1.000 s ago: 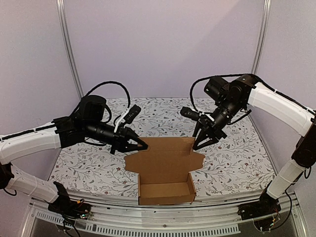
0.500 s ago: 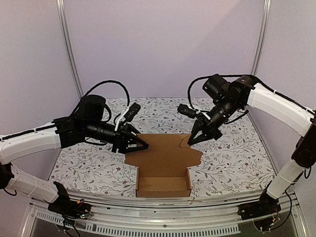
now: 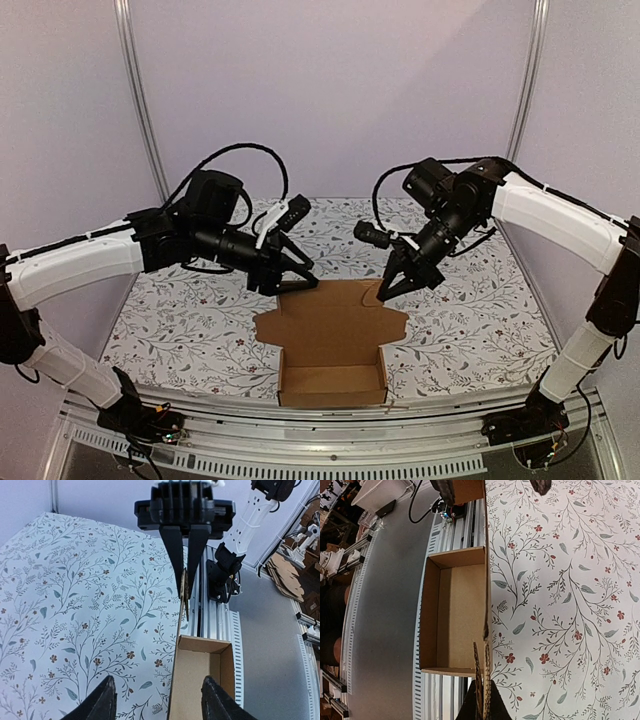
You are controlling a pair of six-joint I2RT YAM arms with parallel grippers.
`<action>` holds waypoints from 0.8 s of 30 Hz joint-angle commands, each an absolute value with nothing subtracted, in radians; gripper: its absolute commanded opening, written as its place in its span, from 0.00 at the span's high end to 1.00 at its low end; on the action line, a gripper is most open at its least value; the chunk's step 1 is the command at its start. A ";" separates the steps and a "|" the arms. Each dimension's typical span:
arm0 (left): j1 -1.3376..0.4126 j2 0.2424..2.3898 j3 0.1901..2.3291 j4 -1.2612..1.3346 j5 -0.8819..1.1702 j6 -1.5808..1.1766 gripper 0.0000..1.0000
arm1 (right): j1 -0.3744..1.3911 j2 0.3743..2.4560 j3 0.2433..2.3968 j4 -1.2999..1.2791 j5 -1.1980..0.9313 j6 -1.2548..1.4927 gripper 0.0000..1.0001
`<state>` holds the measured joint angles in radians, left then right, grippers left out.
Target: Fold the paper box
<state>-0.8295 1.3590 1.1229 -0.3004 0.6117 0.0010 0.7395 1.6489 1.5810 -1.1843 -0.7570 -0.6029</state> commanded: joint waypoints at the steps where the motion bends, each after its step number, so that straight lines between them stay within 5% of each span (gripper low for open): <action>1: -0.845 1.438 1.232 -0.537 0.646 0.129 0.47 | 0.756 1.663 1.603 -1.214 -0.752 -0.624 1.00; 7: -0.851 1.513 1.324 -0.690 0.680 0.201 0.60 | 0.757 1.658 1.605 -1.208 -0.759 -0.622 1.00; 16: -0.865 1.566 1.354 -0.675 0.754 0.178 0.98 | 0.757 1.681 1.611 -1.184 -0.778 -0.582 0.98; 21: -0.864 1.542 1.329 -0.616 0.771 0.153 1.00 | 0.757 1.688 1.597 -1.169 -0.776 -0.571 0.81; 24: -0.858 1.529 1.314 -0.587 0.779 0.141 1.00 | 0.757 1.690 1.594 -1.163 -0.775 -0.569 0.79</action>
<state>-0.8509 1.5543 1.3312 -0.6399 0.7368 0.1608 0.7517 1.6726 1.5841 -1.1900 -0.7662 -0.5793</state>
